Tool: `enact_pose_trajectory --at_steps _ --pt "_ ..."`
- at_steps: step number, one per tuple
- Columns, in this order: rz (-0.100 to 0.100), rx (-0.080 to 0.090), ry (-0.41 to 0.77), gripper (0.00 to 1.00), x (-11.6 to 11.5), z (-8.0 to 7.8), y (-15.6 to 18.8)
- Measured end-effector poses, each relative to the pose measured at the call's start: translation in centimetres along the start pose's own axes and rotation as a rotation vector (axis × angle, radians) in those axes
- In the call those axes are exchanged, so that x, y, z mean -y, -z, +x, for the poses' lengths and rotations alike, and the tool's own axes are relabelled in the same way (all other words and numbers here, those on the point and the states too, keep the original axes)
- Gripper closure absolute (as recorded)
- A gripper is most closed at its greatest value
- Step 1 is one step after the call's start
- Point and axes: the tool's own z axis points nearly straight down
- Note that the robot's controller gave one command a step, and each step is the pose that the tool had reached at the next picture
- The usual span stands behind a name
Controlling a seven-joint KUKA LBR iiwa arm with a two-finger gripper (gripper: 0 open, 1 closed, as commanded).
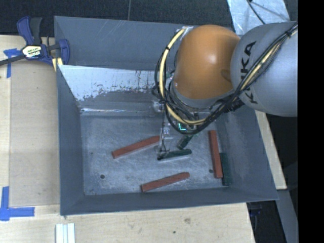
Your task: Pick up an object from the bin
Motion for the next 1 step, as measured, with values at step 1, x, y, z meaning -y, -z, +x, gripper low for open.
enact_pose_trajectory --at_steps 1 --pt "0.000 0.002 0.059 0.00 -2.49 -2.29 -15.01"
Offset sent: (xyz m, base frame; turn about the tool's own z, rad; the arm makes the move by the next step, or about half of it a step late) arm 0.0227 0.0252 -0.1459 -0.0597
